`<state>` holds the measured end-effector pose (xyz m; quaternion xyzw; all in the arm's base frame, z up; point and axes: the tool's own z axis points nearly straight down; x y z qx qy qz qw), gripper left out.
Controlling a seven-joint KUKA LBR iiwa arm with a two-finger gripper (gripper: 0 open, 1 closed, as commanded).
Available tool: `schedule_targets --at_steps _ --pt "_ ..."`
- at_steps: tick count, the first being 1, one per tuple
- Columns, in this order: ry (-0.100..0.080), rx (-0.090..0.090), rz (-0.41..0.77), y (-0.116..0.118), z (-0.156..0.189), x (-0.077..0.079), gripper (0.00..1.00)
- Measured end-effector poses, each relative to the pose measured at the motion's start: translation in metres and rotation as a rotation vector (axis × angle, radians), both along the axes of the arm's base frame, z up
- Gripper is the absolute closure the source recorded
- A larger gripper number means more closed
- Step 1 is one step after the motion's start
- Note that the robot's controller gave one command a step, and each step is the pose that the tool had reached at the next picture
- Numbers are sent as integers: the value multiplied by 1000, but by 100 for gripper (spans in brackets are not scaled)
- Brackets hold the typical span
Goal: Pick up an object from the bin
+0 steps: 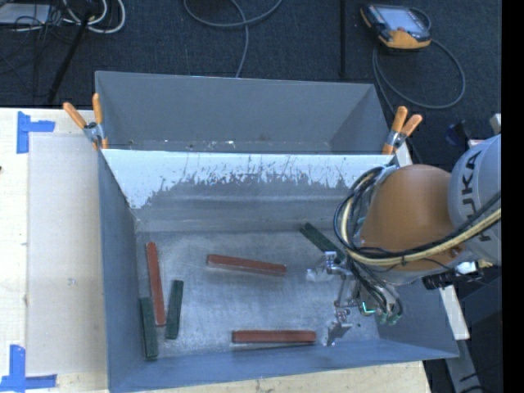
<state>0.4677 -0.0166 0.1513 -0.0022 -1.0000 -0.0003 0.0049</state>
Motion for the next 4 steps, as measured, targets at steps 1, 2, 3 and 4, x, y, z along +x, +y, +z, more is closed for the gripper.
schedule_targets --at_steps 1,2,3,4 --pt "-7 0 1 0 3 2 0" --pt "-9 0 -76 25 -74 12 100" --pt "-42 1 -77 25 -69 20 0" --pt "-41 0 -76 25 -69 20 0"
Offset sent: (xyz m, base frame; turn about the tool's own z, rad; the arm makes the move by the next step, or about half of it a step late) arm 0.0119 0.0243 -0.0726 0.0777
